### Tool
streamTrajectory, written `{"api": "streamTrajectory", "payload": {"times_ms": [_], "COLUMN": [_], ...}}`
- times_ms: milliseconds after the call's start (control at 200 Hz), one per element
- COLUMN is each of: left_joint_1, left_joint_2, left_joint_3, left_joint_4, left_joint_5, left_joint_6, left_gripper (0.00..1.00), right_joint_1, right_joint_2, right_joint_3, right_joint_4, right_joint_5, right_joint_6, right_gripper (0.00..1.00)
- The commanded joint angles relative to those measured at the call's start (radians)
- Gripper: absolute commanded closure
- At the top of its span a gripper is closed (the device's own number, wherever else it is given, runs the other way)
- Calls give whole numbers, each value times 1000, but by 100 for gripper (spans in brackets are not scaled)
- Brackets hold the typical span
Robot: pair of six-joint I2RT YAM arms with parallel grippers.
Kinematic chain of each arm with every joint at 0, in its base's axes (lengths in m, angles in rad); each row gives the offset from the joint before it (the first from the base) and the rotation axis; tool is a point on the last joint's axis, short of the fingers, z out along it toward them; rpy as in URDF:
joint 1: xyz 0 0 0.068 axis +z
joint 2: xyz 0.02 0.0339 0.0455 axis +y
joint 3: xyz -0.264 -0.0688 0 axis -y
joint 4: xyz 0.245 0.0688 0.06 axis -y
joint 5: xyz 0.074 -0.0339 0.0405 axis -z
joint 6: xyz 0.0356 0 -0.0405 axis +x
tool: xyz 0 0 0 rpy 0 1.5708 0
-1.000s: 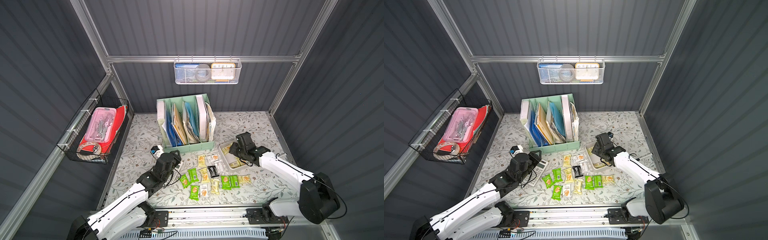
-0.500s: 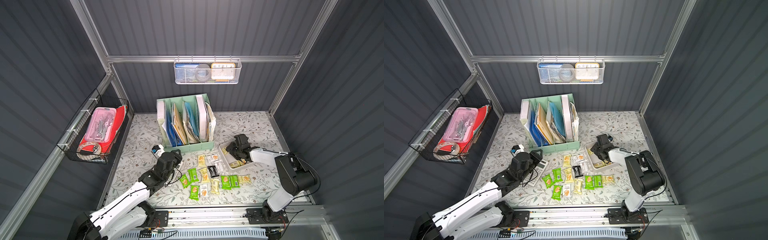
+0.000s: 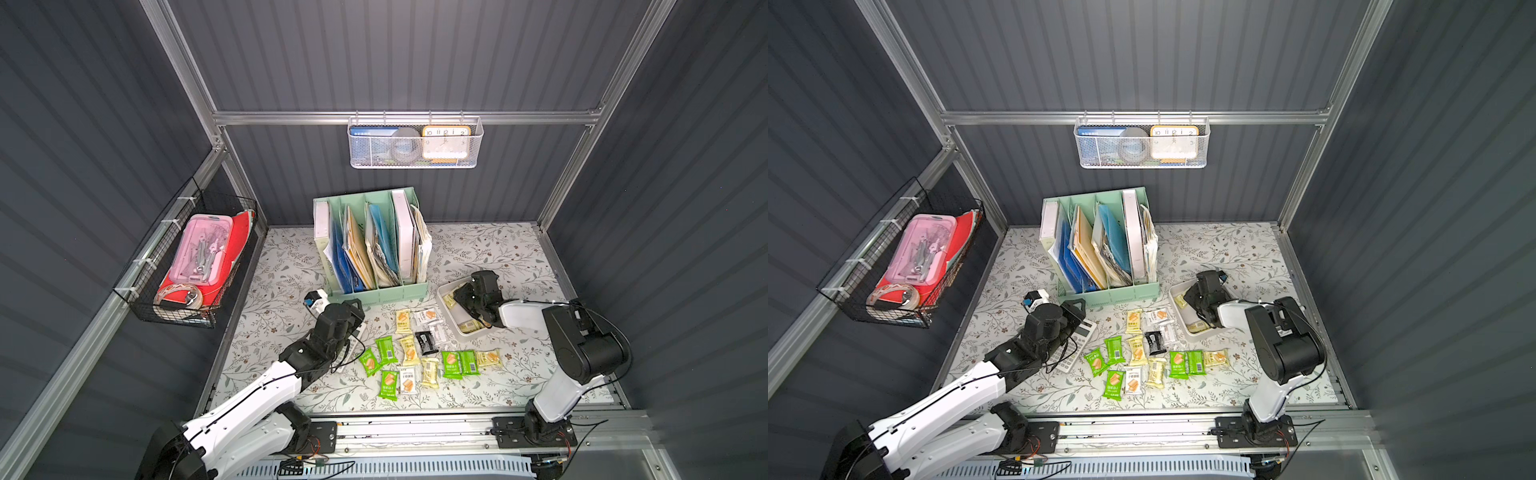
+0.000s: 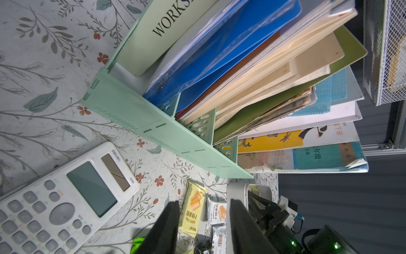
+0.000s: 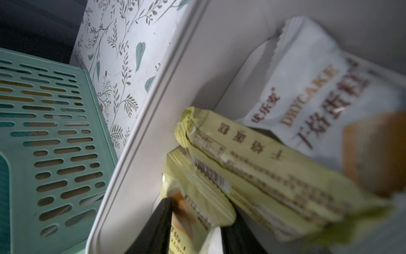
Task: Take the cookies out of the storage box
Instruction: Pick up the cookie from the storage box.
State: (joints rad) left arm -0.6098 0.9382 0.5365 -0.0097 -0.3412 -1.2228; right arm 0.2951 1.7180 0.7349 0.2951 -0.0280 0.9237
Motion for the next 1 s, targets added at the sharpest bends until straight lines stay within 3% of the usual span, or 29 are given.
{"api": "streamTrajectory", "payload": {"times_ms": [0,205,470,655,996], "left_joint_1": [2,2,2,2,2], "left_joint_2": [5,11,19,10,14], "left_joint_3": [5,11,16,16,15], "left_joint_4": [10,10,11,2,7], "left_joint_5": [-15,-13,-9,-12,-13], "left_joint_6": [-9,-12,-15,-15,-15], "left_gripper": [57,58,58,58,58], "right_joint_1": [-2,-3,-4,-4,-4], "right_joint_2": [-46,-92,-32,-13,-123], "right_joint_3": [-23,-29,-13,-11,-41], "right_joint_4": [15,6,35,61,16], "right_joint_5": [-13,-15,-67,-91,-68], "right_joint_6": [-24,-75,-90,-97,-120], "right_gripper": [62,67,68,76,84]}}
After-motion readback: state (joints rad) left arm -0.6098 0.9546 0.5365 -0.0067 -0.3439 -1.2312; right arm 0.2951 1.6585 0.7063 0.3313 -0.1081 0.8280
